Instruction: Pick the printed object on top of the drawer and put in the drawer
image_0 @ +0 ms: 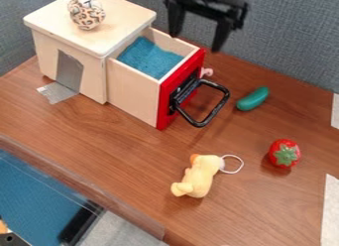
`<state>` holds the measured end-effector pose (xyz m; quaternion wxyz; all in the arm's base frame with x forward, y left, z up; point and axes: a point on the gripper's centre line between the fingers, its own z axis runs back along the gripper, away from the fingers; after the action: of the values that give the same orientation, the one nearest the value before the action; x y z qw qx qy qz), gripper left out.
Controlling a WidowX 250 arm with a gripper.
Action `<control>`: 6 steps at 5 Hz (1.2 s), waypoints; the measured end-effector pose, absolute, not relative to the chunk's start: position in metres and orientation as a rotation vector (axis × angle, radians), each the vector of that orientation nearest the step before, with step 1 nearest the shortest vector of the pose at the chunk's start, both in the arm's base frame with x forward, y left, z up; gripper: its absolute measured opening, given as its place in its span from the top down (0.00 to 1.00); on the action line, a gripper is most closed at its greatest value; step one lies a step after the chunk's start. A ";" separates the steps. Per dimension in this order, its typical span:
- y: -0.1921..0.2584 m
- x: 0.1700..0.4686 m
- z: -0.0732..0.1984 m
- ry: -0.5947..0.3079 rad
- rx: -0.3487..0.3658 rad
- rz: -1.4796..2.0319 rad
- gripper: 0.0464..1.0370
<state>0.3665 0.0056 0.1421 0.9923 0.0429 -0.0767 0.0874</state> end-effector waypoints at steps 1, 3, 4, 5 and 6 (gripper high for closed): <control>0.047 0.363 0.168 -0.172 0.116 0.236 0.04; 0.119 0.354 0.189 -0.204 0.122 0.231 0.04; 0.155 0.348 0.182 -0.222 0.091 0.271 0.04; 0.182 0.340 0.168 -0.200 0.089 0.345 0.04; 0.188 0.342 0.144 -0.147 0.067 0.387 0.04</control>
<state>0.3415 0.1876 0.1443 0.9781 0.0334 -0.0731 0.1921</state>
